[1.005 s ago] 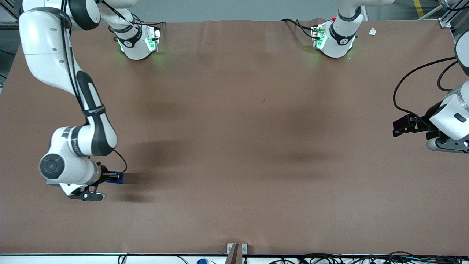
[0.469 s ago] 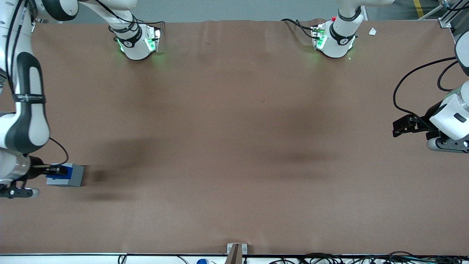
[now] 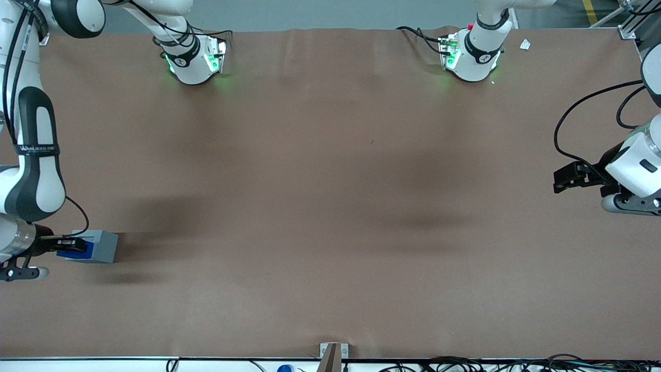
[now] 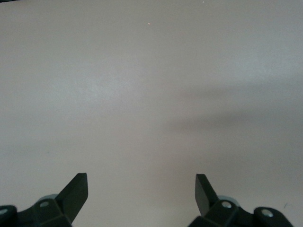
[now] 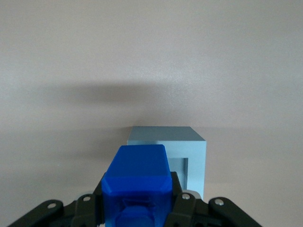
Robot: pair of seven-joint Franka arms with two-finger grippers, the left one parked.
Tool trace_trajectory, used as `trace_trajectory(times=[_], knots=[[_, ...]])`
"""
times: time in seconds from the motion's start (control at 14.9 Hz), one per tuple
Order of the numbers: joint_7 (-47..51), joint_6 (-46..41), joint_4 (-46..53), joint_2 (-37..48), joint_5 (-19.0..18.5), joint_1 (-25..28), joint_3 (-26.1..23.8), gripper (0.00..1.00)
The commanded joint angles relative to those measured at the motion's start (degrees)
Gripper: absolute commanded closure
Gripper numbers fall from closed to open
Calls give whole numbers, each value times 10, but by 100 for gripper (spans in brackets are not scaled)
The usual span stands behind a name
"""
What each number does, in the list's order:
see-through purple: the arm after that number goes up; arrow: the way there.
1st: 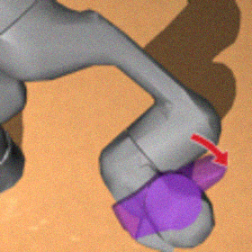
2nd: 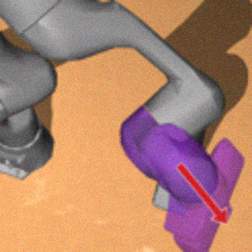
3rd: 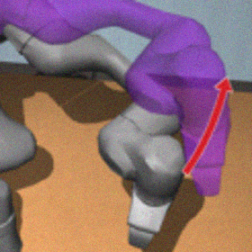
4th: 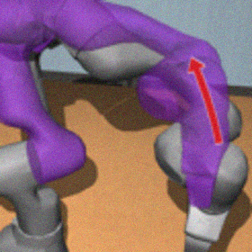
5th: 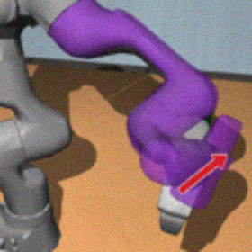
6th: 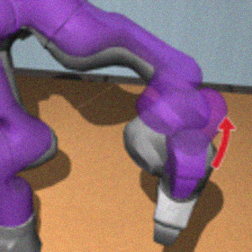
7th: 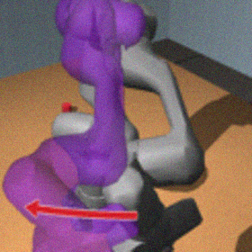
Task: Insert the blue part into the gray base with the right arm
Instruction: 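Carry the blue block with the right gripper over the gray base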
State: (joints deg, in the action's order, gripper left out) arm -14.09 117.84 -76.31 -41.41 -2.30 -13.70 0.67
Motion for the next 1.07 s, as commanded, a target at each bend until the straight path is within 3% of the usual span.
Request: trace_trajectory(times=[0.0,1.01], knots=[[-20,7,-7,2,-3,-11,-6,100],[-15,2,-8,-3,6,-28,-7,100]])
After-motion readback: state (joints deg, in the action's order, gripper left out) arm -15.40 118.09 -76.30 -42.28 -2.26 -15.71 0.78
